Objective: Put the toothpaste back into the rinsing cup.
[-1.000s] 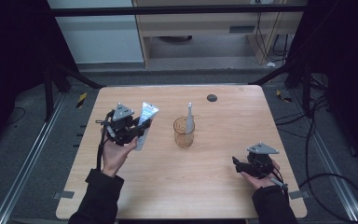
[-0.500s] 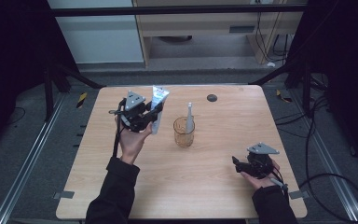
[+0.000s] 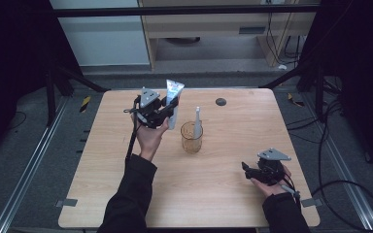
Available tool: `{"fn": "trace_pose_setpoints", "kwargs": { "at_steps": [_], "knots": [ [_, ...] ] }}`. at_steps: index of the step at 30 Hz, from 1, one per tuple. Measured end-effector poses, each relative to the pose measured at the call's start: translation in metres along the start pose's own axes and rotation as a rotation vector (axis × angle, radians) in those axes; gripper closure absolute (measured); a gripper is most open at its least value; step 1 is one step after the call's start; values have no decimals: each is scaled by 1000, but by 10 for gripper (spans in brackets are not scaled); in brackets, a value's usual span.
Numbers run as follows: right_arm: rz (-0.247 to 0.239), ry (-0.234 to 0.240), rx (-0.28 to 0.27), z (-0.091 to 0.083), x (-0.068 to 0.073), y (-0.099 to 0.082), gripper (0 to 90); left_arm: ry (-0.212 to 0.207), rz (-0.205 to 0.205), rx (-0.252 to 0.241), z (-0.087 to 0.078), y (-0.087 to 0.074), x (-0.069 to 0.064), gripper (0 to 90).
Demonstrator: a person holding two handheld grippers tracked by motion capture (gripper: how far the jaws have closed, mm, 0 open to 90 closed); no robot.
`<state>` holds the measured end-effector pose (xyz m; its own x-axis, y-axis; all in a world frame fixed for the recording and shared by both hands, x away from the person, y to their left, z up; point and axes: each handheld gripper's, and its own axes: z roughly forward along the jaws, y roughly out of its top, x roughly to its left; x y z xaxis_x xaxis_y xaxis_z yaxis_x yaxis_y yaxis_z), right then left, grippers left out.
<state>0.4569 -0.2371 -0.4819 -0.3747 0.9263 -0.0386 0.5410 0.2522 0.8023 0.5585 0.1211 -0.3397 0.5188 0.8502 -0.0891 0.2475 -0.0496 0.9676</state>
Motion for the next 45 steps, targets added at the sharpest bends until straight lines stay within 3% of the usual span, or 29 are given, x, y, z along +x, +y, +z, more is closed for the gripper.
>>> {"fn": "trace_pose_setpoints", "kwargs": {
  "at_steps": [12,22,45],
  "knots": [
    [-6,-4,-6,1,1,-1,222,-30,-2,-42,26,-1,-15,686],
    [-11,-8,-2,1,1,-1,222,-62,-3,-37,41,-14,-23,686],
    [-17,-2,6,2,1,-2,222,-85,-5,2,49,-47,-24,685]
  ]
}}
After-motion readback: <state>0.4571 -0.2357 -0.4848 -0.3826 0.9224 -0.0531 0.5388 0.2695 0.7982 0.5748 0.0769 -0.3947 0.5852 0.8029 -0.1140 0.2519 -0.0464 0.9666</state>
